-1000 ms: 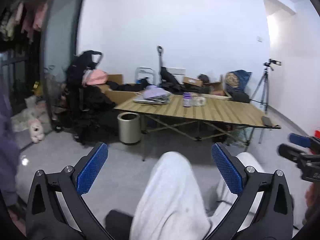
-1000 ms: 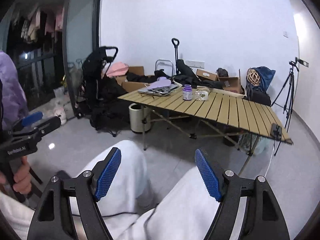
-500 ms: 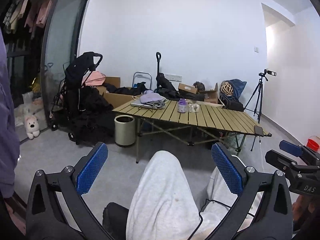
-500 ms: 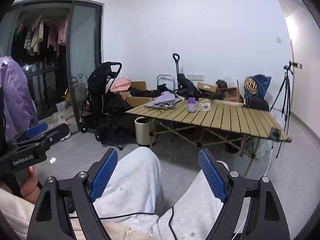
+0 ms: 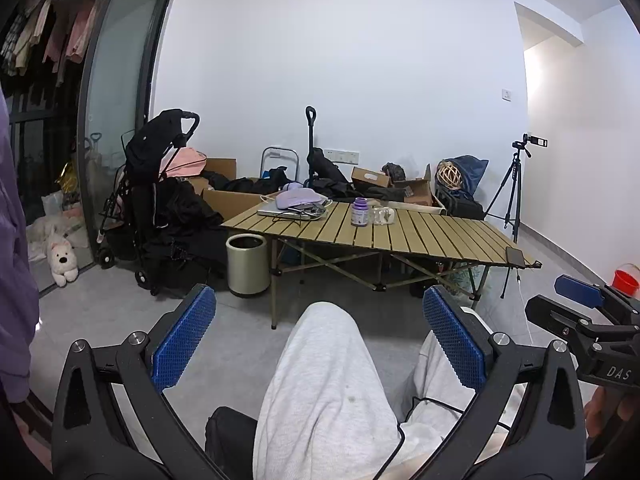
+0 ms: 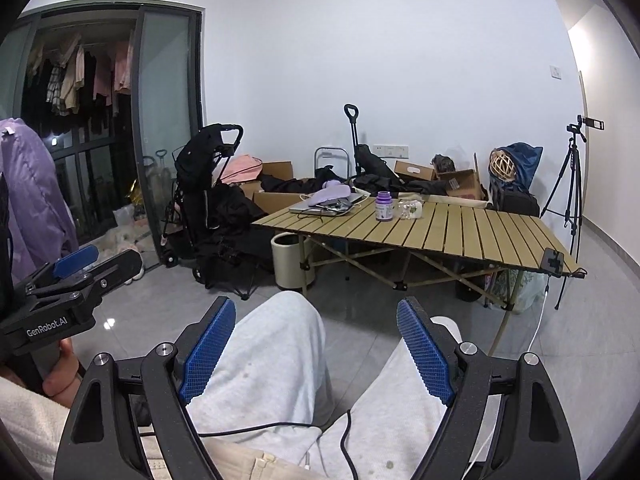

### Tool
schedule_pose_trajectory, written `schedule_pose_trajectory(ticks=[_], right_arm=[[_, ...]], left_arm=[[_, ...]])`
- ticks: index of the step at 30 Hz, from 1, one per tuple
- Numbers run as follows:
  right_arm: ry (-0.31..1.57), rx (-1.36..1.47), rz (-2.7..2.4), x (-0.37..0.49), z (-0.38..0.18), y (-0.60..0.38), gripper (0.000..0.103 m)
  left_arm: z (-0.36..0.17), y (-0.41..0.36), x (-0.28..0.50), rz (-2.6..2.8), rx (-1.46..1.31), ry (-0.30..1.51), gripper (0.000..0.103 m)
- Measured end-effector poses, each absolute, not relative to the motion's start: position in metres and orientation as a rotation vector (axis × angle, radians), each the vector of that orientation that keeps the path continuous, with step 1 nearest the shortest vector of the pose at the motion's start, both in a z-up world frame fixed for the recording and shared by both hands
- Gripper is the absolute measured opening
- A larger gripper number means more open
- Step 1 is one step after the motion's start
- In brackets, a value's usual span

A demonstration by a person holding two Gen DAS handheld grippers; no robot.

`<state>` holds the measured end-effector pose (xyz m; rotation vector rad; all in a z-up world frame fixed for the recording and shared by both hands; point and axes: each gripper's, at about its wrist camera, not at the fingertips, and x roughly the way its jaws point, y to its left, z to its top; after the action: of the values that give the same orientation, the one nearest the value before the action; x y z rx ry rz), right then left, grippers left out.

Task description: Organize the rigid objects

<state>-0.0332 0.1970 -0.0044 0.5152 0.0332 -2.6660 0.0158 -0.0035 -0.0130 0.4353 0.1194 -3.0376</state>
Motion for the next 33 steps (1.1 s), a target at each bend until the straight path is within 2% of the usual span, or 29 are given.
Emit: schedule_pose_trajectory(ticks=[33], right_arm=[[0.006, 0.507, -2.673, -0.0307, -0.0068, 0.1988, 0.087]], left_arm=[[-0.0113, -0.0037, 0.0157, -3.067, 0.444, 0.085, 0.103]])
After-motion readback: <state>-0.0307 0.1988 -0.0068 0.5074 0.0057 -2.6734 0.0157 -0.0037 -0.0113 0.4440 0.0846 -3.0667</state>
